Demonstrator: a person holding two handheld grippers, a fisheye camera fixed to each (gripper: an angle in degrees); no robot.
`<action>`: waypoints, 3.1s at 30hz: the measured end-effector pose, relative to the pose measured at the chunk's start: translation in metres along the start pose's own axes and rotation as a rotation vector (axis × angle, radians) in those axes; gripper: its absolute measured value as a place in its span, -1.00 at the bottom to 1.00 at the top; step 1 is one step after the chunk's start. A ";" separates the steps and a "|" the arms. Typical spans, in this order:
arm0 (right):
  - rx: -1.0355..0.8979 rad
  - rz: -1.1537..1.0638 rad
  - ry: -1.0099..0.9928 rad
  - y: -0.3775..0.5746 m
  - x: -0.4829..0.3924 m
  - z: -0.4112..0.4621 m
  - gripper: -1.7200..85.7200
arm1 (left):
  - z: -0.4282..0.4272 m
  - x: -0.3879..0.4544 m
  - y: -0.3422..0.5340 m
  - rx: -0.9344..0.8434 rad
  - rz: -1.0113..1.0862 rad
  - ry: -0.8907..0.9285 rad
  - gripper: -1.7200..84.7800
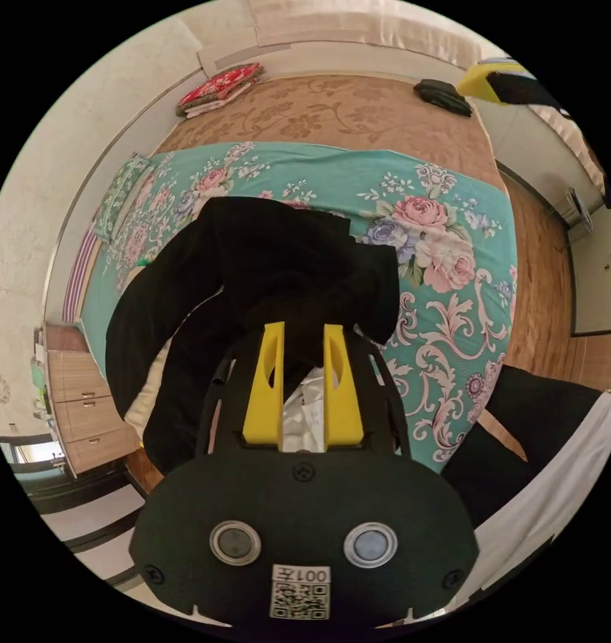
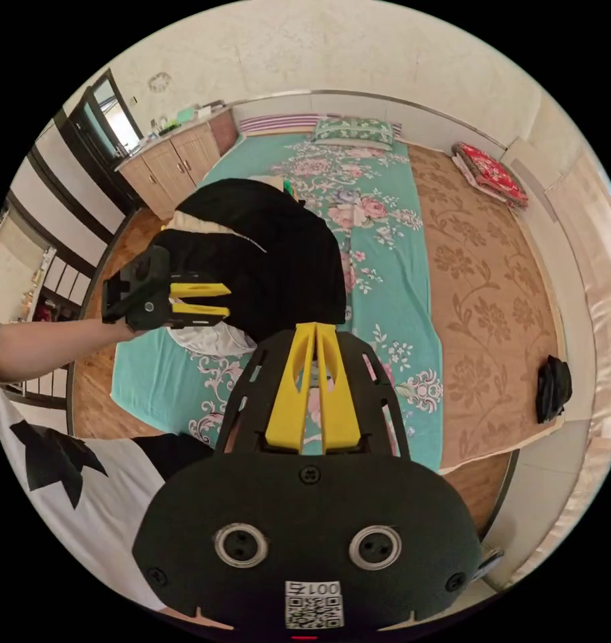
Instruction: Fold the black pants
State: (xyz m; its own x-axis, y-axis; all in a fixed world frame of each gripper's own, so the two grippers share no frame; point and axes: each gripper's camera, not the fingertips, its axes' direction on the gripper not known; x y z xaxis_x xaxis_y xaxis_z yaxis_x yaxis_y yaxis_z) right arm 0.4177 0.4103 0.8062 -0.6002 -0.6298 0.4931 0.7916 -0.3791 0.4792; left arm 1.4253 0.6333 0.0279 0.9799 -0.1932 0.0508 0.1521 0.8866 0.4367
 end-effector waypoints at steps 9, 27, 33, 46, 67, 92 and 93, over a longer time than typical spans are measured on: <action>-0.147 0.189 -0.102 0.001 0.014 0.103 -0.91 | 0.042 0.029 -0.103 0.022 0.265 -0.033 -0.65; -0.249 0.156 -0.308 -0.040 0.092 0.260 -0.67 | 0.065 -0.034 -0.156 -0.042 -0.308 0.167 -0.90; -0.233 0.055 -0.412 -0.004 0.090 0.269 -0.64 | 0.037 -0.013 -0.167 0.082 -0.467 0.168 -0.91; 0.170 -0.252 -0.231 0.099 -0.025 0.154 -0.44 | -0.049 0.035 -0.229 0.361 -0.449 0.166 -0.93; 0.949 -0.138 -0.760 0.358 -0.132 -0.217 -0.82 | -0.317 0.318 -0.175 0.910 -0.452 -0.085 -0.90; 1.238 -0.143 0.193 0.909 -0.368 -0.522 -0.82 | -0.422 0.791 -0.181 1.287 -0.002 0.323 -0.85; 1.260 -0.128 0.223 0.938 -0.372 -0.531 -0.82 | -0.422 0.794 -0.176 1.305 0.001 0.340 -0.85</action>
State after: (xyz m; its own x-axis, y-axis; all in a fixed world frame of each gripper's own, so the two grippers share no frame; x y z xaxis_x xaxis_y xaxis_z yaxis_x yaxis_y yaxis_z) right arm 1.4448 -0.0716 0.6867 -0.5347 -0.7819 0.3205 0.0026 0.3777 0.9259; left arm 2.2309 0.5017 -0.3878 0.9921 0.0888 -0.0888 0.1046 -0.1939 0.9754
